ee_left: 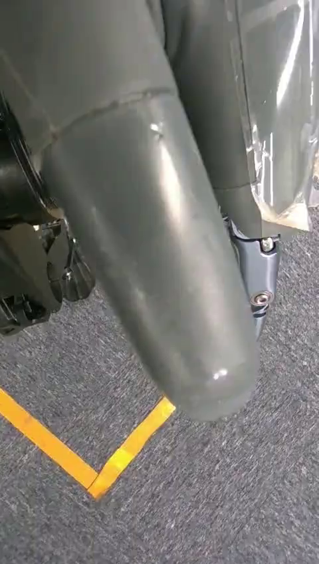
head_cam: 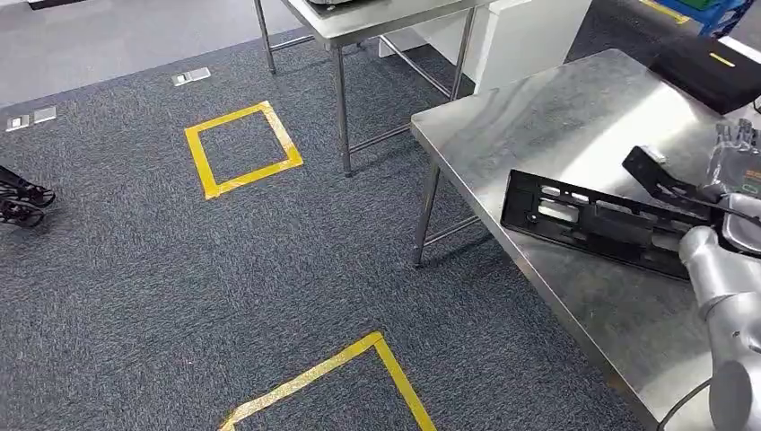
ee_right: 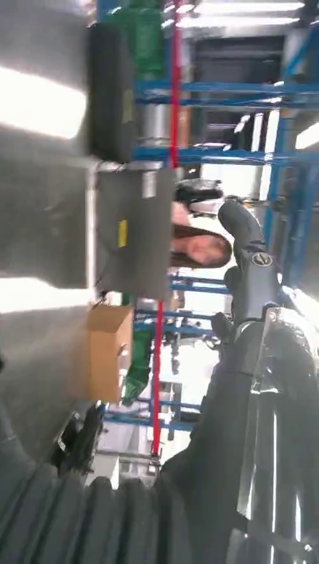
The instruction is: Take the parts from the cabinet and place them on the table.
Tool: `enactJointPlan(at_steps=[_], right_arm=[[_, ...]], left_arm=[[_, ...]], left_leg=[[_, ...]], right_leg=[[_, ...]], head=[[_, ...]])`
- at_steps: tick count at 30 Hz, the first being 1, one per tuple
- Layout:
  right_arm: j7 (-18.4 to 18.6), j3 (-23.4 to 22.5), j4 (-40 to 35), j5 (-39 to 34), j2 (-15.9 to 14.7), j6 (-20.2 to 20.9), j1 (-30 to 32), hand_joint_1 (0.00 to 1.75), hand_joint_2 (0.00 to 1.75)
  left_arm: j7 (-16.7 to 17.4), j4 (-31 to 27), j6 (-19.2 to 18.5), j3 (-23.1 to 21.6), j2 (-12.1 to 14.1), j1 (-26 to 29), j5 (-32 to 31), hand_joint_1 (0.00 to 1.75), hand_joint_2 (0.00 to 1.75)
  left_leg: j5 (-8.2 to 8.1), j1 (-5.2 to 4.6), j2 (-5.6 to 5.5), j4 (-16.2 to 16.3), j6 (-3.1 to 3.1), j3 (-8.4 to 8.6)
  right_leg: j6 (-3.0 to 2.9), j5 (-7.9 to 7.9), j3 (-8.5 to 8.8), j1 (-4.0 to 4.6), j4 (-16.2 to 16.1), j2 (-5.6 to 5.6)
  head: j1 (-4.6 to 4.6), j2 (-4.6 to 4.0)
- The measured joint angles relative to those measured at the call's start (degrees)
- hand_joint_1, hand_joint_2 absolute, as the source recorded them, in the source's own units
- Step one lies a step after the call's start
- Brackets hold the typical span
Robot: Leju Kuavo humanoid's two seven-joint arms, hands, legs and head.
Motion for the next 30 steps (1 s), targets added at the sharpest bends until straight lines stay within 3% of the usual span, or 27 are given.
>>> enactJointPlan(at_steps=[3, 7, 8, 13, 30], right_arm=[[-2.09, 0.00, -0.81, -0.39, 0.28, -4.71, -0.22, 0.00, 1.75], [-3.23, 0.00, -1.90, -0.65, 1.01, -6.90, -0.81, 0.00, 1.75], [-3.23, 0.00, -2.10, -0.65, 1.27, -6.99, -0.88, 0.00, 0.00], [-2.95, 0.30, -2.34, -0.50, 2.56, -6.99, -1.07, 0.00, 0.00], [-3.65, 1.09, -2.34, -1.09, 4.39, -8.82, -0.98, 0.00, 0.00]], left_arm=[[1.98, 0.00, 0.74, 0.35, 0.00, -0.03, 0.02, 0.00, 0.00], [3.26, 0.00, 1.01, 0.50, -0.02, -0.07, 0.09, 0.00, 0.00], [3.98, 0.00, 1.66, 0.50, -0.04, -0.08, -0.02, 0.00, 0.00], [7.58, 0.00, 3.89, 0.79, -0.22, -0.17, -0.37, 0.00, 0.00], [8.59, 0.00, 3.52, 1.05, -0.50, -0.20, -2.25, 0.00, 0.00]], left_leg=[[0.00, 0.00, 0.00, 0.00, 0.01, 0.00], [0.02, 0.01, 0.00, -0.01, 0.02, 0.00], [0.03, 0.01, 0.00, -0.01, 0.04, 0.00], [0.04, 0.01, 0.00, -0.01, 0.04, 0.00], [0.04, 0.01, -0.01, 0.00, 0.04, 0.00]], right_leg=[[0.00, 0.00, 0.00, 0.01, 0.00, 0.00], [0.00, 0.00, 0.01, 0.01, 0.00, -0.01], [0.00, 0.00, 0.01, 0.02, 0.01, -0.01], [0.00, 0.00, 0.01, 0.01, 0.01, -0.01], [0.00, 0.00, -0.01, 0.01, 0.01, -0.02]], head=[[-0.02, 0.00], [-0.02, 0.00], [0.00, 0.00], [0.00, 0.00], [0.00, 0.00]])
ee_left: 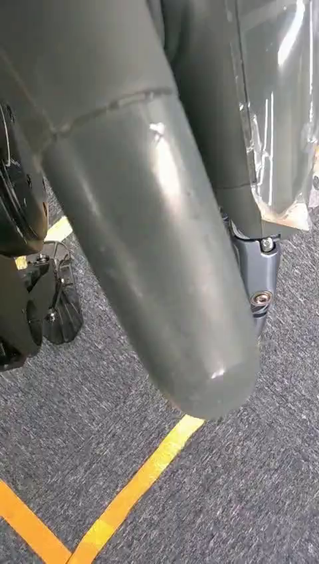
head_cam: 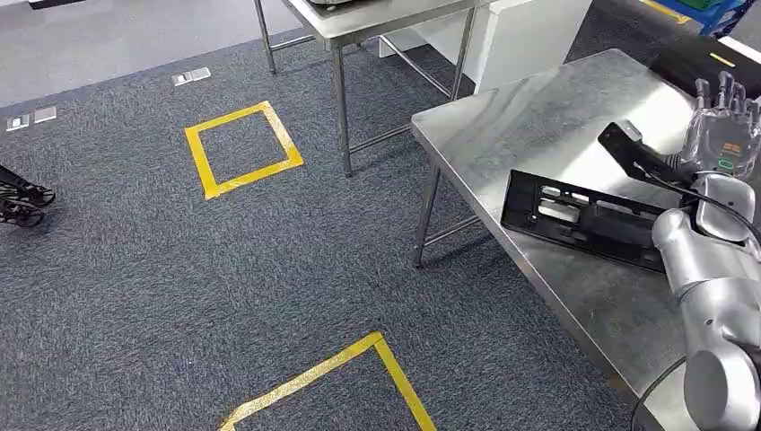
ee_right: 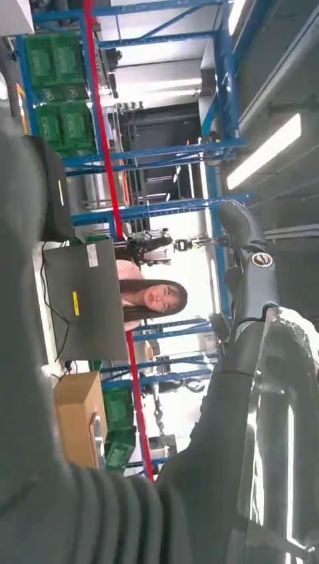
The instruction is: Take the parts from the cabinet and place them on the table.
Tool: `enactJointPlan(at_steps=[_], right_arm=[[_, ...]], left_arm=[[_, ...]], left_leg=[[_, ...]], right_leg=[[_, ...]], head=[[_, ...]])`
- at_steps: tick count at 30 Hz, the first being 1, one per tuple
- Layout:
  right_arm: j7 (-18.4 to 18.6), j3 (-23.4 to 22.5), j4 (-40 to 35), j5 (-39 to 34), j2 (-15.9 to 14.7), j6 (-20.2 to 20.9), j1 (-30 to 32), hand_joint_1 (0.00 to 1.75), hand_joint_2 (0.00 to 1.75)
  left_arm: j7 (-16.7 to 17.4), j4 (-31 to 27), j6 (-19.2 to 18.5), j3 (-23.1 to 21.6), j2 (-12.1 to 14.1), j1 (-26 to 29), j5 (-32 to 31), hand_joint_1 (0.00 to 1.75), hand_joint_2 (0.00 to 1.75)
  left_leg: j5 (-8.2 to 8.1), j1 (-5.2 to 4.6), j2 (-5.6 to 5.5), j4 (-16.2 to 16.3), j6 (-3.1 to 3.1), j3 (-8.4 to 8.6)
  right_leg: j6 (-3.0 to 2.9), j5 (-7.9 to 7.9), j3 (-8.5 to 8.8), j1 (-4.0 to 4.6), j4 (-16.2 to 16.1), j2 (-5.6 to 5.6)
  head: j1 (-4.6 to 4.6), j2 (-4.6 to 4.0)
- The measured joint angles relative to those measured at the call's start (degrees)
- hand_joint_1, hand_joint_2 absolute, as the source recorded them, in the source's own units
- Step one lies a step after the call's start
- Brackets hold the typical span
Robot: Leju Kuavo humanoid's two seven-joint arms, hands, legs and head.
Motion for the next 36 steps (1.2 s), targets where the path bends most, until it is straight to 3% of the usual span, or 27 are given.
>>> enactJointPlan(at_steps=[1, 2, 3, 4, 5, 7, 9, 10, 11, 13, 14, 15, 16, 18, 19, 20, 22, 24, 25, 27, 28, 29, 30, 31, 34, 35, 36], right_arm=[[-0.04, 0.31, 0.00, 0.09, -0.04, -0.15, 0.02, 0.00, 0.00], [-0.28, 0.50, 0.00, 0.13, -0.02, -0.48, 0.05, 0.00, 0.00], [-0.52, 0.70, -0.04, 0.13, -0.04, -0.87, 0.03, 0.00, 0.00], [-0.61, 0.87, -0.11, 0.11, -0.09, -1.36, 0.07, 0.00, 0.00], [-0.61, 1.00, -0.11, 0.09, -0.13, -1.90, 0.07, 0.00, 0.00], [-0.61, 1.14, -0.09, 0.04, -0.24, -2.25, 0.18, 0.00, 0.00], [-0.61, 1.22, -0.09, 0.02, -0.28, -2.25, 0.85, 0.00, 0.00], [-0.61, 1.24, -0.09, 0.02, -0.26, -2.25, 1.31, 0.00, 0.00], [-0.61, 1.24, -0.09, 0.02, -0.26, -2.25, 1.62, 0.00, 0.00], [-0.61, 1.24, -0.09, 0.02, -0.28, -2.25, 1.64, 0.00, 0.00], [-0.59, 1.27, -0.09, 0.06, -0.39, -2.25, 1.68, 0.00, 0.00], [-0.50, 1.31, 0.00, 0.17, -0.33, -2.19, 1.55, 0.00, 0.00], [-0.39, 1.33, 0.00, 0.39, -0.50, -2.16, 1.69, 0.00, 0.00], [-0.28, 1.57, 0.02, 0.52, -0.28, -2.10, 1.96, 0.00, 0.00], [-0.24, 1.73, 0.02, 0.61, -0.09, -2.08, 1.90, 0.00, 0.00], [-0.07, 1.83, 0.02, 0.81, -0.09, -2.01, 1.85, 0.00, 0.00], [0.02, 2.23, 0.02, 0.83, 0.02, -1.68, 1.43, 0.00, 0.00], [0.11, 2.43, 0.02, 0.85, 0.26, -1.44, 1.20, 0.00, 0.00], [0.18, 2.56, 0.02, 0.92, 0.39, -1.33, 1.17, 0.00, 0.00], [0.31, 2.67, 0.02, 0.96, 0.59, -1.14, 1.09, 0.00, 0.00], [0.39, 2.71, 0.02, 0.96, 0.70, -1.14, 0.94, 0.00, 0.00], [0.42, 2.73, 0.02, 0.98, 0.77, -1.16, 0.67, 0.00, 0.00], [0.44, 2.73, 0.02, 0.98, 0.70, -1.14, 0.25, 0.00, 0.00], [0.48, 2.73, 0.02, 1.03, 0.72, -1.07, 0.03, 0.00, 0.00], [0.55, 2.75, 0.13, 1.00, 0.74, -1.07, 0.09, 0.00, 0.00], [0.57, 2.77, 0.13, 1.02, 0.74, -1.07, 0.13, 0.00, 0.00], [0.57, 2.82, 0.13, 1.09, 0.72, -1.07, 0.16, 0.00, 0.00]], left_arm=[[0.00, 0.00, -0.02, 0.00, 0.00, 0.00, 0.00, 0.00, 0.00], [-0.02, 0.00, -0.15, 0.00, 0.06, -0.03, -0.04, 0.00, 0.00], [-0.09, 0.00, -0.26, 0.00, 0.04, -0.08, -0.06, 0.00, 0.00], [-0.13, 0.00, -0.33, 0.00, 0.00, -0.10, -0.09, 0.00, 0.00], [-0.15, -0.02, -0.33, 0.00, -0.07, -0.12, -0.15, 0.00, 0.00], [-0.15, 0.00, -0.33, 0.00, -0.04, -0.30, -0.18, 0.00, 0.00], [-0.15, 0.00, -0.33, 0.00, -0.09, -0.26, -0.26, 0.00, 0.00], [-0.15, 0.00, -0.33, 0.00, -0.09, -0.22, -0.28, 0.00, 0.00], [-0.15, 0.00, -0.33, 0.00, -0.11, -0.22, -0.44, 0.00, 0.00], [-0.15, 0.00, -0.33, 0.00, -0.11, -0.26, -0.48, 0.00, 0.00], [-0.15, 0.00, -0.33, 0.00, -0.04, -0.28, -0.48, 0.00, 0.00], [-0.15, 0.00, -0.33, 0.00, 0.13, -0.32, -0.50, 0.00, 0.00], [-0.15, 0.00, -0.33, 0.00, 0.07, -0.24, -0.50, 0.00, 0.00], [-0.15, 0.02, -0.33, 0.00, -0.02, -0.06, -0.50, 0.00, 0.00], [-0.15, 0.02, -0.33, 0.00, 0.04, 0.05, -0.50, 0.00, 0.00], [-0.15, 0.02, -0.33, 0.00, 0.06, 0.04, -0.50, 0.00, 0.00], [-0.15, 0.02, -0.31, 0.00, 0.07, -0.06, -0.57, 0.00, 0.00], [-0.15, 0.02, -0.28, 0.00, 0.07, -0.04, -0.59, 0.00, 0.00], [-0.15, 0.02, -0.26, 0.00, 0.07, -0.01, -0.59, 0.00, 0.00], [-0.15, 0.02, -0.26, 0.00, 0.07, -0.02, -0.63, 0.00, 0.00], [-0.15, 0.00, -0.22, 0.00, 0.15, -0.06, -0.66, 0.00, 0.00], [-0.15, 0.00, -0.17, 0.00, 0.17, -0.08, -0.66, 0.00, 0.00], [-0.11, 0.06, -0.17, 0.00, -0.07, -0.20, -0.65, 0.00, 0.00], [-0.11, 0.02, -0.15, 0.00, -0.11, -0.42, -0.63, 0.00, 0.00], [-0.09, 0.04, -0.15, 0.00, -0.07, -0.47, -0.66, 0.00, 0.00], [-0.09, 0.02, -0.13, 0.02, 0.00, -0.46, -0.66, 0.00, 0.00], [-0.09, 0.02, -0.04, 0.04, 0.04, -0.48, -0.63, 0.00, 0.00]], left_leg=[[0.00, -0.01, 0.00, 0.01, 0.00, 0.00], [-0.19, -0.29, -0.05, 0.37, 0.50, -0.09], [0.05, -0.02, -0.09, -0.16, 0.82, 0.09], [0.83, 0.77, -0.07, -1.61, 1.18, 0.84], [1.21, 0.77, -0.06, -2.26, 1.17, 1.17], [1.46, 1.15, -0.11, -2.39, 1.52, 1.03], [1.59, 1.19, -0.47, -2.34, 1.35, 0.76], [1.69, 1.24, -0.79, -2.30, 1.18, 0.64], [1.77, 1.41, -1.15, -2.22, 0.95, 0.54], [1.60, 1.96, -1.80, -1.42, 0.17, 0.09], [1.30, 2.00, -2.19, -0.63, -0.55, -0.40], [1.37, 1.81, -2.55, -0.36, -1.16, -1.06], [1.50, 1.67, -2.73, -0.04, -1.41, -1.34], [2.04, 1.81, -3.25, -0.37, -1.90, -1.74], [2.10, 1.89, -3.32, -0.45, -2.16, -1.88], [1.22, 2.18, -2.53, 0.22, -2.29, -2.29], [-2.92, 2.15, -1.70, 7.85, -2.53, -5.66], [-6.06, 2.19, -1.60, 16.98, -2.65, -10.41], [-5.99, 2.22, -1.58, 18.71, -2.60, -11.58], [-2.18, 2.43, -1.22, 13.73, -2.60, -9.58], [0.77, 2.71, -0.49, 8.16, -2.75, -6.80], [2.69, 2.97, 1.20, 3.58, -3.00, -4.59], [1.38, 2.13, 2.54, 2.94, -3.63, -4.17], [1.45, 2.11, 1.82, 2.46, -2.71, -4.44], [1.28, 1.31, 0.30, 2.42, -1.23, -4.47], [1.38, 1.39, -0.18, 2.14, -0.49, -4.27], [1.48, 1.35, -0.62, 2.06, -0.03, -4.25]], right_leg=[[0.00, 0.00, 0.00, -0.01, -0.01, 0.00], [0.55, 0.42, 0.08, -0.82, -0.57, 0.00], [0.81, 0.59, 0.39, -0.80, -0.93, 0.01], [0.86, 0.33, 0.32, 0.17, -0.90, -0.07], [0.72, -0.52, -0.20, -0.40, 0.15, -0.03], [0.22, -4.60, -3.86, -0.53, 8.23, 0.08], [0.66, -7.48, -7.59, -0.70, 16.62, 0.16], [1.19, -7.41, -7.93, -1.02, 17.48, 0.15], [1.91, -6.33, -6.69, -1.44, 15.22, 0.15], [3.74, -2.35, -1.12, -2.38, 4.83, 0.26], [4.44, -1.81, 1.09, -3.07, -0.08, 1.37], [3.91, -1.86, 1.60, -2.04, 0.81, 2.32], [2.77, -1.71, 0.90, -1.79, 0.73, 1.90], [2.18, -1.48, 0.70, -1.45, 1.08, 1.39], [1.71, -1.19, 0.69, -1.83, 0.73, 1.00], [1.03, -0.94, 0.94, -2.32, 0.26, 0.80], [-0.53, -1.20, 1.13, -1.91, 0.19, 0.16], [-0.79, -1.38, 1.17, -1.60, 0.19, -0.50], [-0.86, -1.45, 1.23, -1.53, 0.20, -0.84], [-1.22, -1.79, 1.64, -1.55, 0.27, -1.52], [-0.94, -2.23, 1.99, -1.67, 0.43, -1.87], [-0.52, -2.72, 2.13, -1.69, 0.74, -2.07], [0.02, -3.06, 1.75, -0.79, 1.14, -2.23], [0.26, -3.23, 1.51, -0.31, 1.75, -2.45], [0.95, -3.51, 2.08, -0.28, 0.88, -4.06], [1.19, -4.12, 1.54, -0.68, 1.40, -3.70], [0.81, -5.47, 0.74, -0.72, 3.55, -2.39]], head=[[0.00, 0.00], [-0.11, 0.00], [-0.17, 0.00], [-0.04, 0.00], [-0.11, 0.00], [0.04, 0.00], [0.09, 0.00], [0.15, 0.00], [0.09, 0.00], [0.13, 0.00], [0.15, 0.00], [0.40, 0.00], [0.19, 0.00], [-0.17, 0.00], [-0.57, 0.00], [-0.61, 0.00], [-0.89, 0.00], [-0.94, 0.00], [-0.96, 0.00], [-0.98, 0.00], [-0.98, 0.00], [-0.98, 0.00], [-1.14, 0.00], [-1.18, 0.00], [-0.72, 0.00], [-0.68, 0.00], [-0.63, 0.00]])
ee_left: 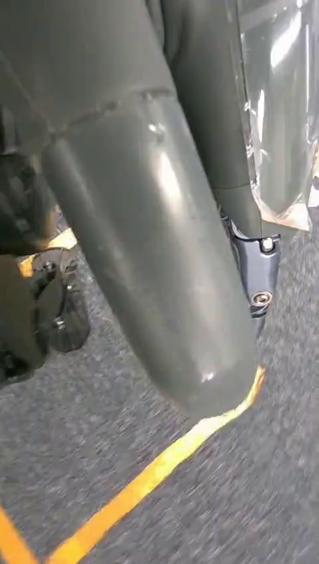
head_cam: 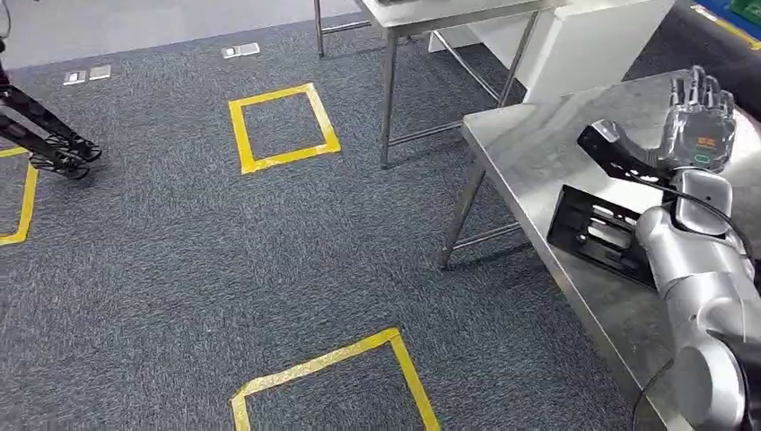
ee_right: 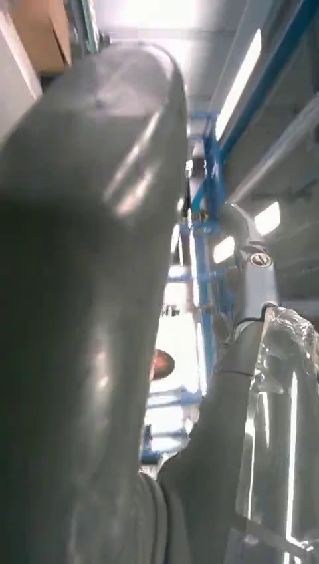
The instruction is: Take the parts from the cabinet and place them on the table.
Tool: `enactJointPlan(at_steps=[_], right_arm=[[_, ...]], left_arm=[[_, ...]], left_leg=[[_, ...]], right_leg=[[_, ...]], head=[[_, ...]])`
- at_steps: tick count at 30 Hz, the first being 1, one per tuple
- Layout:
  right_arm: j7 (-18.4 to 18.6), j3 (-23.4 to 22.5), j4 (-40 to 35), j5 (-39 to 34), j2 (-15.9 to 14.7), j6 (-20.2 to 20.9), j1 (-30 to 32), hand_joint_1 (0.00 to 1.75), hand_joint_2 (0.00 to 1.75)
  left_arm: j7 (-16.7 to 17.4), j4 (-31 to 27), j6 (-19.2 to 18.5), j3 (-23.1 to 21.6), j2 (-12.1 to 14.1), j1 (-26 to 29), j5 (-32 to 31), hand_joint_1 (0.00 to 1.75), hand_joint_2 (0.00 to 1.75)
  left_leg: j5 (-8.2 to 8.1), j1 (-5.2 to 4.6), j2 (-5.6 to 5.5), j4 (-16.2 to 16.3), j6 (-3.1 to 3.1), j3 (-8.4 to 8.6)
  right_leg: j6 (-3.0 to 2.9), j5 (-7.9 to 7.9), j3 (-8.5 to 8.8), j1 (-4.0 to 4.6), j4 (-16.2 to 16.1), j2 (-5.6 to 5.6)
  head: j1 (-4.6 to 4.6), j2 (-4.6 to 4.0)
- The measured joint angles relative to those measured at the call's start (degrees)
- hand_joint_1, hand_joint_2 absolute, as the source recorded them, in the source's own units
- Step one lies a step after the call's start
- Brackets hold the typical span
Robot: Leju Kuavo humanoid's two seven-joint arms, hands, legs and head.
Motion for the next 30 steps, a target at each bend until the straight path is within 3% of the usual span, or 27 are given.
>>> enactJointPlan(at_steps=[1, 3, 4, 5, 6, 7, 8, 9, 10, 13, 14, 15, 16, 17, 19, 20, 21, 22, 23, 24, 25, 26, 29, 30], right_arm=[[0.04, 0.00, 0.00, -0.02, -0.15, 0.00, -0.01, 0.00, 0.00], [0.13, 0.02, 0.15, 0.02, -0.44, 0.09, 0.14, 0.00, 0.00], [0.13, 0.09, 0.24, 0.18, -0.37, 0.09, 0.19, 0.00, 0.00], [0.13, 0.17, 0.33, 0.35, -0.35, 0.13, 0.26, 0.00, 0.00], [0.13, 0.24, 0.33, 0.46, -0.35, 0.15, 0.27, 0.00, 0.00], [0.13, 0.26, 0.33, 0.52, -0.35, 0.15, 0.20, 0.00, 0.00], [0.13, 0.26, 0.33, 0.55, -0.39, 0.15, 0.11, 0.00, 0.00], [0.13, 0.30, 0.33, 0.63, -0.41, 0.17, -0.07, 0.00, 0.00], [0.13, 0.33, 0.33, 0.70, -0.42, 0.22, -0.21, 0.00, 0.00], [0.13, 0.46, 0.33, 0.70, -0.15, 0.39, -0.28, 0.00, 0.00], [0.13, 0.70, 0.33, 0.70, 0.07, 0.41, -0.25, 0.00, 0.00], [0.13, 0.96, 0.33, 0.72, 0.24, 0.42, -0.22, 0.00, 0.00], [0.13, 1.07, 0.33, 0.72, 0.39, 0.42, -0.29, 0.00, 0.00], [0.13, 1.16, 0.33, 0.79, 0.44, 0.46, -0.33, 0.00, 0.00], [0.22, 1.31, 0.33, 1.05, 0.68, 1.01, -0.30, 0.00, 0.00], [0.48, 1.44, 0.33, 1.27, 0.92, 1.27, -0.30, 0.00, 0.00], [0.57, 1.62, 0.33, 1.42, 1.23, 1.40, -0.30, 0.00, 0.00], [0.68, 1.81, 0.33, 1.64, 1.44, 1.42, -0.30, 0.00, 0.00], [0.74, 1.92, 0.33, 1.79, 1.61, 1.46, -0.34, 0.00, 0.00], [0.81, 2.14, 0.31, 1.92, 1.73, 1.49, -0.43, 0.00, 0.00], [0.94, 2.32, 0.31, 1.92, 1.73, 1.49, -0.58, 0.00, 0.00], [1.05, 2.47, 0.28, 1.95, 1.94, 1.53, -0.63, 0.00, 0.00], [1.09, 2.75, 0.28, 2.16, 2.45, 1.75, -0.62, 0.00, 0.00], [1.07, 2.80, 0.26, 2.30, 2.54, 1.75, -0.54, 0.00, 0.00]], left_arm=[[0.00, 0.00, 0.09, 0.00, 0.04, -0.09, -0.02, 0.00, 0.00], [0.00, 0.00, 0.06, 0.00, 0.00, -0.15, -0.11, 0.00, 0.00], [0.00, 0.00, 0.06, 0.00, 0.00, -0.13, -0.11, 0.00, 0.00], [0.00, 0.00, 0.06, 0.00, -0.02, -0.06, -0.13, 0.00, 0.00], [0.06, 0.00, 0.06, 0.02, 0.00, -0.05, -0.13, 0.00, 0.00], [0.11, 0.00, 0.06, 0.02, 0.00, -0.07, -0.20, 0.00, 0.00], [0.11, 0.00, 0.07, 0.02, 0.00, -0.08, -0.20, 0.00, 0.00], [0.13, 0.00, 0.06, 0.02, -0.06, -0.07, -0.20, 0.00, 0.00], [0.15, 0.02, 0.07, 0.02, -0.15, -0.08, -0.20, 0.00, 0.00], [0.17, 0.04, 0.04, 0.00, -0.24, 0.27, -0.26, 0.00, 0.00], [0.20, 0.04, 0.07, 0.00, -0.17, 0.27, -0.26, 0.00, 0.00], [0.20, 0.04, 0.09, 0.00, -0.09, 0.32, -0.26, 0.00, 0.00], [0.20, 0.04, 0.09, 0.02, -0.04, 0.32, -0.26, 0.00, 0.00], [0.20, 0.04, 0.09, 0.02, 0.02, 0.25, -0.26, 0.00, 0.00], [0.20, 0.04, 0.13, 0.02, 0.04, 0.28, -0.26, 0.00, 0.00], [0.20, 0.04, 0.17, 0.02, 0.02, 0.38, -0.26, 0.00, 0.00], [0.20, 0.04, 0.24, 0.04, 0.04, 0.43, -0.24, 0.00, 0.00], [0.20, 0.04, 0.26, 0.11, 0.09, 0.42, -0.22, 0.00, 0.00], [0.20, 0.04, 0.28, 0.13, 0.13, 0.40, -0.20, 0.00, 0.00], [0.20, 0.04, 0.33, 0.15, 0.13, 0.38, -0.22, 0.00, 0.00], [0.20, 0.04, 0.33, 0.15, 0.06, 0.30, -0.22, 0.00, 0.00], [0.20, 0.04, 0.42, 0.15, 0.00, 0.26, -0.22, 0.00, 0.00], [0.20, 0.04, 0.46, 0.17, 0.02, 0.37, -0.22, 0.00, 0.00], [0.20, 0.04, 0.55, 0.17, 0.00, 0.44, -0.22, 0.00, 0.00]], left_leg=[[0.16, -0.11, -0.54, -0.03, 0.45, -0.08], [0.16, -0.35, -1.82, -0.04, 0.71, -0.07], [0.23, -0.59, -2.42, -0.04, 0.81, -0.06], [0.31, -0.86, -3.04, -0.03, 0.94, -0.06], [0.37, -1.11, -3.66, -0.02, 1.02, -0.05], [0.44, -1.30, -4.30, -0.01, 1.12, 0.03], [0.47, -1.43, -4.89, -0.01, 1.15, 0.11], [0.54, -1.37, -5.28, -0.05, 1.24, -0.02], [0.65, -1.78, -5.77, 0.16, 1.09, -0.10], [1.23, -1.52, -6.72, -0.41, 0.42, -0.18], [0.96, -1.94, -6.47, 0.01, 0.27, -0.38], [-0.19, -2.09, -4.33, 1.12, -0.19, -0.85], [-2.65, -1.88, -2.54, 4.39, -0.81, -2.18], [-4.87, -1.48, -1.62, 8.53, -1.27, -3.96], [-7.74, -0.61, -1.08, 15.99, -2.07, -7.36], [-7.40, -0.06, -0.82, 16.83, -2.49, -7.70], [-6.03, 0.38, -0.60, 14.86, -2.87, -6.63], [-4.05, 0.78, -0.31, 10.90, -3.16, -4.46], [-1.91, 1.07, 0.63, 5.60, -3.47, -1.49], [-0.91, 1.21, 2.41, 1.32, -3.66, 0.99], [-1.31, 0.55, 2.14, 0.44, -3.25, 1.33], [-1.15, 0.44, 1.38, 0.36, -2.50, 1.11], [-0.81, -0.29, 0.03, -0.24, -0.97, 1.32], [-0.48, -0.06, -0.38, -0.74, -0.38, 1.66]], right_leg=[[-0.50, -2.02, -1.94, -0.01, 4.37, 1.05], [-0.98, -5.56, -7.03, 0.28, 14.52, 2.14], [-0.87, -5.96, -8.61, 0.66, 17.15, 2.42], [-0.79, -5.32, -8.68, 0.92, 16.58, 2.48], [-0.72, -3.75, -7.46, 1.19, 13.50, 2.57], [-0.76, -1.45, -5.10, 1.52, 8.34, 2.88], [-1.00, 0.75, -2.61, 1.75, 3.02, 3.71], [-1.67, 2.01, -0.94, 2.08, -0.95, 5.56], [-2.32, 2.36, -0.41, 2.23, -1.25, 5.24], [-2.87, 2.70, -0.22, 2.58, -1.46, 4.01], [-3.44, 3.29, 0.02, 1.21, -2.78, 3.42], [-3.52, 3.62, 0.44, 1.22, -2.97, 2.90], [-3.90, 3.69, 0.50, 1.22, -3.08, 2.57], [-3.91, 3.69, 0.50, 1.25, -3.09, 2.17], [-3.87, 3.66, 0.53, 1.23, -3.07, 1.14], [-3.85, 3.65, 0.53, 1.09, -3.05, 0.61], [-3.82, 3.64, 0.55, 0.96, -3.03, 0.25], [-3.78, 3.61, 0.60, 0.81, -2.97, -0.19], [-3.41, 3.37, 0.66, 0.66, -2.85, -0.59], [-3.08, 3.16, 0.66, 0.67, -2.55, -0.92], [-2.55, 2.84, 0.25, 1.36, -2.15, -1.26], [-2.28, 2.78, 0.51, 1.46, -2.19, -1.65], [-1.10, 2.64, 0.78, 1.58, -2.48, -2.92], [-1.00, 1.88, 0.11, 0.99, -1.58, -1.50]], head=[[0.20, 0.00], [0.46, 0.00], [0.48, 0.00], [0.44, 0.00], [0.46, 0.00], [0.42, 0.00], [0.41, 0.00], [0.48, 0.00], [0.31, 0.00], [0.50, 0.00], [0.40, 0.00], [0.31, 0.00], [0.24, 0.00], [0.19, 0.00], [0.20, 0.00], [0.20, 0.00], [0.18, 0.00], [0.20, 0.00], [0.17, 0.00], [0.18, 0.00], [0.11, 0.00], [0.55, 0.00], [0.53, 0.00], [0.63, 0.00]])
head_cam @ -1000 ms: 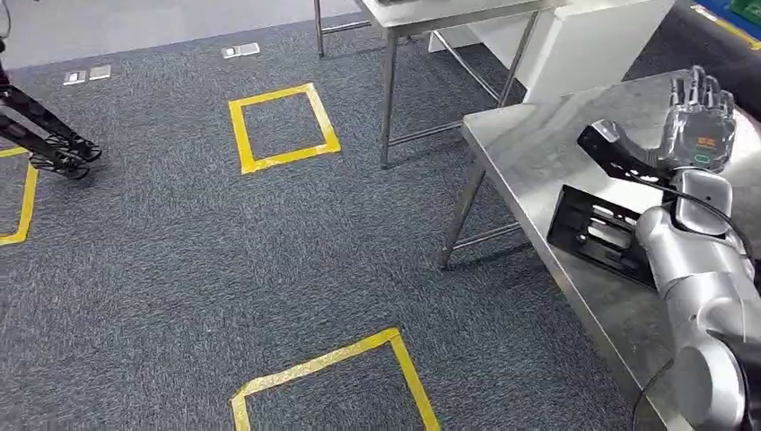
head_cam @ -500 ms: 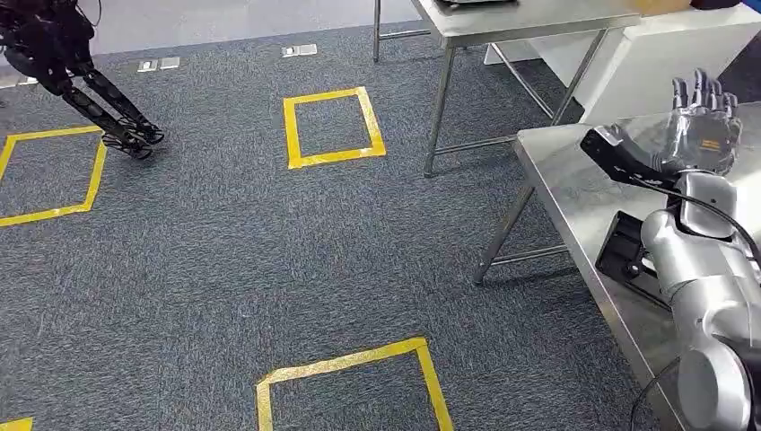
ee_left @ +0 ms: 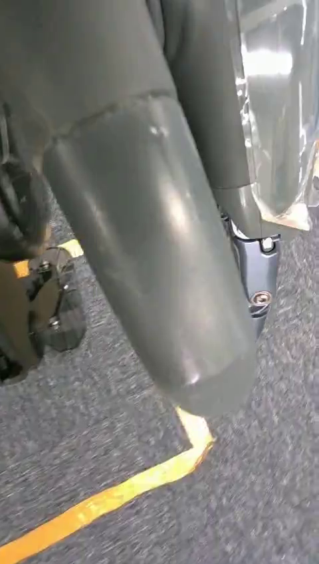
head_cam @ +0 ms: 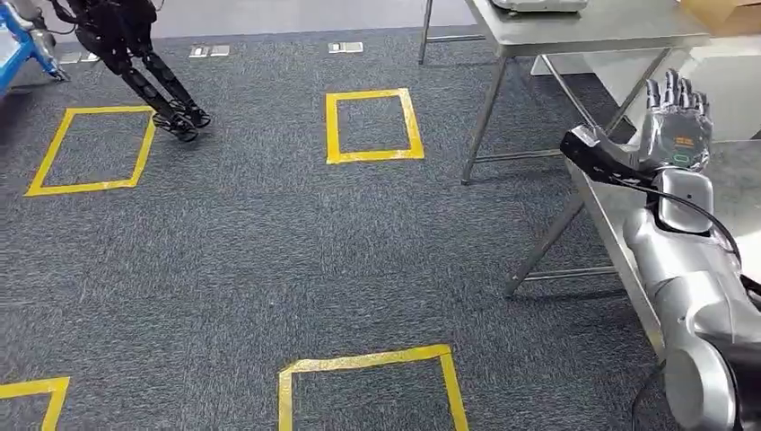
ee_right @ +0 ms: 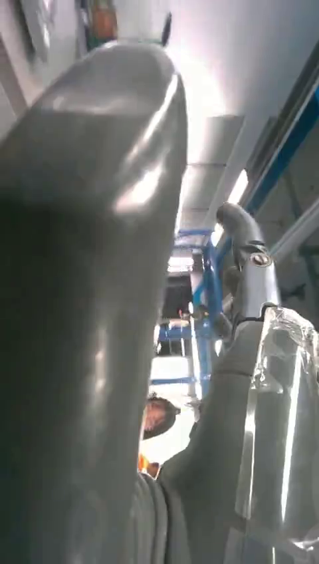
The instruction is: Take the parts from the cabinet and place them on the table.
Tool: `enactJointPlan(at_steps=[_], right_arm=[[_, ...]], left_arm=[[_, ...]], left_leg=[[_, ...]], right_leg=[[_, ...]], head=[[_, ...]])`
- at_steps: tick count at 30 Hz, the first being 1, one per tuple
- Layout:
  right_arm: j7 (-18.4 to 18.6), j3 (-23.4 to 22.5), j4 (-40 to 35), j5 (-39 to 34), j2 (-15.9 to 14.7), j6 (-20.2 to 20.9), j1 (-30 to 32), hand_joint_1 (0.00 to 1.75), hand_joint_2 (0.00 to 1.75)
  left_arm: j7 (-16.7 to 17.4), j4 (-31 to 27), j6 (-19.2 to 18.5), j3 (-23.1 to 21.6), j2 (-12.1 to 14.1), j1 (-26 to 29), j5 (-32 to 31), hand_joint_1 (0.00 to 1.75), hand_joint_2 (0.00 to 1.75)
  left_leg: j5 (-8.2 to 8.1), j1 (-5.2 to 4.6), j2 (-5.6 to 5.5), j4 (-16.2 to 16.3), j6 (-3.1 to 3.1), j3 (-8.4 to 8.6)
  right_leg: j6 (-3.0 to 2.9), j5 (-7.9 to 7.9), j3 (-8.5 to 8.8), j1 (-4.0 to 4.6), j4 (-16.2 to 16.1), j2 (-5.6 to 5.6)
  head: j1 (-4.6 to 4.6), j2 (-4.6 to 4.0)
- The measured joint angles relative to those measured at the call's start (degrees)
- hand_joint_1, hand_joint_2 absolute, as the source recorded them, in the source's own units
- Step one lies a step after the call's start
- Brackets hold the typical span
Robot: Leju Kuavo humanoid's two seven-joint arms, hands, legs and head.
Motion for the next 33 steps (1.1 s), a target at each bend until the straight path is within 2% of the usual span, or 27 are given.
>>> enactJointPlan(at_steps=[1, 2, 4, 5, 6, 7, 8, 9, 10, 13, 14, 15, 16, 17, 19, 20, 21, 23, 24, 25, 26, 28, 29, 30, 31, 32, 33], right_arm=[[0.00, 0.07, 0.00, 0.04, 0.09, 0.02, -0.01, 0.00, 0.00], [0.00, 0.09, 0.00, 0.04, -0.04, 0.20, -0.01, 0.00, 0.00], [0.00, 0.15, 0.07, 0.04, -0.02, 0.22, 0.31, 0.00, 0.00], [0.00, 0.28, 0.07, 0.09, 0.00, 0.22, 0.55, 0.00, 0.00], [0.00, 0.37, 0.07, 0.09, 0.02, 0.22, 0.85, 0.00, 0.00], [0.00, 0.42, 0.07, 0.09, 0.02, 0.20, 0.97, 0.00, 0.00], [0.00, 0.44, 0.07, 0.09, 0.00, 0.20, 0.95, 0.00, 0.00], [-0.02, 0.48, 0.07, 0.06, -0.02, 0.17, 0.87, 0.00, 0.00], [-0.04, 0.50, 0.07, 0.02, -0.07, 0.17, 0.85, 0.00, 0.00], [-0.28, 0.57, 0.07, -0.24, 0.04, 0.15, 0.90, 0.00, 0.00], [-0.39, 0.70, 0.07, -0.24, 0.24, 0.15, 0.88, 0.00, 0.00], [-0.46, 0.81, 0.04, -0.24, 0.35, 0.15, 0.88, 0.00, 0.00], [-0.52, 0.85, 0.04, -0.26, 0.42, 0.15, 0.90, 0.00, 0.00], [-0.52, 0.87, 0.04, -0.28, 0.41, 0.15, 0.89, 0.00, 0.00], [-0.50, 0.94, 0.06, -0.18, 0.50, 0.15, 0.92, 0.00, 0.00], [-0.37, 0.98, 0.04, 0.09, 0.52, 0.13, 0.97, 0.00, 0.00], [-0.13, 1.03, 0.07, 0.26, 0.59, 0.09, 1.06, 0.00, 0.00], [0.20, 1.25, 0.04, 0.52, 0.83, 0.02, 1.13, 0.00, 0.00], [0.26, 1.29, 0.04, 0.57, 0.87, 0.00, 1.10, 0.00, 0.00], [0.42, 1.31, -0.02, 0.63, 0.87, -0.02, 1.10, 0.00, 0.00], [0.61, 1.31, -0.07, 0.72, 0.68, -0.07, 1.09, 0.00, 0.00], [0.81, 1.40, -0.09, 0.87, 0.92, -0.11, 1.16, 0.00, 0.00], [0.96, 1.44, -0.09, 1.07, 1.03, -0.11, 1.21, 0.00, 0.00], [1.05, 1.49, -0.13, 1.27, 1.05, -0.11, 1.36, 0.00, 0.00], [1.18, 1.55, -0.13, 1.33, 1.09, -0.11, 1.52, 0.00, 0.00], [1.22, 1.57, -0.13, 1.38, 0.87, -0.11, 1.68, 0.00, 0.00], [1.36, 1.60, -0.11, 1.38, 0.63, -0.11, 1.95, 0.00, 0.00]], left_arm=[[0.00, 0.00, 0.22, 0.02, 0.07, -0.07, -0.02, 0.00, 0.00], [-0.02, 0.00, 0.22, 0.02, 0.09, -0.19, -0.11, 0.00, 0.00], [0.00, 0.00, 0.22, 0.02, 0.00, -0.20, -0.22, 0.00, 0.00], [0.00, 0.00, 0.20, 0.02, -0.02, -0.15, -0.24, 0.00, 0.00], [0.00, 0.00, 0.20, 0.02, -0.02, -0.08, -0.26, 0.00, 0.00], [0.00, 0.00, 0.20, 0.02, 0.00, -0.07, -0.28, 0.00, 0.00], [0.00, 0.00, 0.20, 0.02, 0.00, -0.08, -0.33, 0.00, 0.00], [-0.02, 0.00, 0.20, 0.02, -0.02, -0.08, -0.33, 0.00, 0.00], [0.00, 0.00, 0.20, 0.02, -0.04, -0.08, -0.35, 0.00, 0.00], [-0.02, 0.02, 0.20, 0.02, -0.04, 0.26, -0.42, 0.00, 0.00], [0.00, 0.02, 0.20, 0.02, -0.02, 0.43, -0.42, 0.00, 0.00], [-0.02, 0.02, 0.22, 0.02, 0.04, 0.48, -0.42, 0.00, 0.00], [-0.02, 0.02, 0.22, 0.02, 0.09, 0.46, -0.44, 0.00, 0.00], [-0.02, 0.02, 0.22, 0.02, 0.11, 0.38, -0.48, 0.00, 0.00], [-0.02, 0.02, 0.20, 0.02, 0.11, 0.37, -0.70, 0.00, 0.00], [-0.02, 0.02, 0.09, 0.02, 0.09, 0.43, -0.83, 0.00, 0.00], [-0.04, 0.02, -0.18, 0.02, 0.09, 0.46, -0.83, 0.00, 0.00], [-0.11, 0.02, -0.39, 0.02, 0.13, 0.41, -0.83, 0.00, 0.00], [-0.11, 0.02, -0.44, 0.02, 0.24, 0.37, -0.83, 0.00, 0.00], [-0.15, 0.02, -0.50, 0.02, 0.24, 0.32, -0.83, 0.00, 0.00], [-0.15, 0.02, -0.61, 0.02, 0.26, 0.26, -0.83, 0.00, 0.00], [-0.17, 0.02, -0.72, 0.02, 0.26, 0.28, -0.83, 0.00, 0.00], [-0.17, 0.02, -0.74, 0.02, 0.26, 0.31, -0.83, 0.00, 0.00], [-0.15, 0.02, -0.77, 0.02, 0.26, 0.30, -0.83, 0.00, 0.00], [-0.17, 0.02, -0.74, 0.02, 0.24, 0.30, -0.83, 0.00, 0.00], [-0.13, 0.00, -0.74, 0.02, 0.33, 0.15, -0.83, 0.00, 0.00], [-0.13, 0.00, -0.74, 0.02, 0.35, -0.02, -0.83, 0.00, 0.00]], left_leg=[[0.27, -0.02, -0.34, -0.26, 0.65, -0.03], [0.37, -0.02, -0.74, -0.31, 0.85, -0.13], [0.39, -0.08, -1.96, -0.31, 0.89, -0.20], [0.40, -0.18, -2.54, -0.28, 0.89, -0.18], [0.41, -0.24, -3.18, -0.27, 0.89, -0.16], [0.42, -0.24, -3.79, -0.26, 0.89, -0.11], [0.44, -0.23, -4.45, -0.23, 0.87, -0.01], [0.46, -0.22, -4.96, -0.24, 0.83, 0.08], [0.54, -0.40, -5.49, -0.12, 0.61, -0.12], [1.08, -0.27, -6.64, -0.38, -0.29, -0.60], [1.26, -0.40, -7.16, -0.43, -0.60, -0.69], [0.42, -0.40, -5.77, 0.27, -0.70, -1.00], [-1.33, -0.72, -3.19, 2.37, -1.01, -1.86], [-3.70, -0.58, -1.83, 6.41, -1.37, -3.63], [-7.56, -0.12, -0.90, 15.51, -1.77, -7.76], [-8.03, 0.15, -0.72, 17.94, -1.95, -8.88], [-7.27, 0.43, -0.48, 17.48, -2.14, -8.61], [-3.50, 0.85, 0.22, 9.97, -2.37, -4.55], [-1.40, 0.94, 1.48, 4.25, -2.37, -1.30], [-1.65, 0.72, 3.90, 0.84, -2.40, 0.54], [-1.38, 0.44, 3.00, 0.56, -1.83, 0.50], [-1.25, -0.06, 2.04, 0.59, -1.30, 0.22], [-1.08, -0.27, 1.55, 0.30, -0.89, 0.27], [-0.54, 0.17, 1.16, -0.63, -0.09, 0.91], [-0.29, -0.08, 0.78, -1.04, 0.29, 1.11], [-0.05, -0.05, 0.39, -1.19, 0.81, 1.04], [0.04, -0.04, -0.35, -1.25, 0.93, 0.94]], right_leg=[[-0.36, -1.62, -1.13, -0.14, 2.66, 1.80], [-0.65, -3.44, -3.08, -0.28, 6.80, 2.81], [-0.60, -6.55, -7.53, -0.17, 15.92, 3.74], [-0.29, -6.65, -8.47, -0.17, 17.65, 3.93], [0.09, -5.69, -7.96, -0.18, 16.25, 3.95], [0.50, -3.93, -6.31, -0.19, 12.59, 3.99], [0.96, -1.40, -3.55, -0.25, 6.78, 4.47], [1.16, 0.63, -1.11, -0.44, 1.67, 5.72], [0.72, 0.67, 0.09, -0.34, -0.61, 7.28], [0.09, 1.05, 0.14, 0.55, -0.55, 6.02], [-0.23, 1.28, 0.29, 0.28, -0.87, 5.50], [-0.96, 1.72, 0.36, -1.25, -1.41, 4.99], [-1.36, 1.77, 0.47, -0.84, -1.48, 4.55], [-2.38, 1.67, 0.47, -0.65, -1.48, 3.92], [-2.63, 1.64, 0.48, -0.30, -1.48, 2.82], [-2.63, 1.63, 0.48, -0.23, -1.47, 2.32], [-2.61, 1.62, 0.49, -0.23, -1.47, 1.83], [-2.58, 1.60, 0.52, -0.26, -1.42, 1.04], [-2.36, 1.46, 0.56, -0.26, -1.31, 0.70], [-2.03, 1.25, 0.39, 0.08, -1.17, 0.36], [-1.74, 1.11, 0.22, 0.64, -0.97, 0.00], [-1.44, 1.22, 0.45, 0.77, -1.10, -0.88], [-0.92, 1.21, 0.56, 0.85, -1.18, -1.28], [-0.51, 0.66, 0.06, 0.79, -1.00, -1.26], [-0.48, -0.18, -0.20, 0.33, 0.28, 0.70], [-0.78, -2.02, -1.99, 0.06, 4.03, 2.50], [-0.89, -4.06, -4.57, -0.22, 9.28, 3.35]], head=[[0.02, 0.00], [0.02, 0.00], [0.22, 0.00], [0.15, 0.00], [0.17, 0.00], [0.22, 0.00], [0.20, 0.00], [0.20, 0.00], [0.17, 0.00], [0.13, 0.00], [0.11, 0.00], [-0.09, 0.00], [-0.18, 0.00], [-0.31, 0.00], [-0.28, 0.00], [-0.31, 0.00], [-0.28, 0.00], [-0.31, 0.00], [-0.33, 0.00], [-0.37, 0.00], [-0.24, 0.00], [0.13, 0.00], [0.00, 0.00], [0.04, 0.00], [0.09, 0.00], [0.02, 0.00], [0.17, 0.00]])
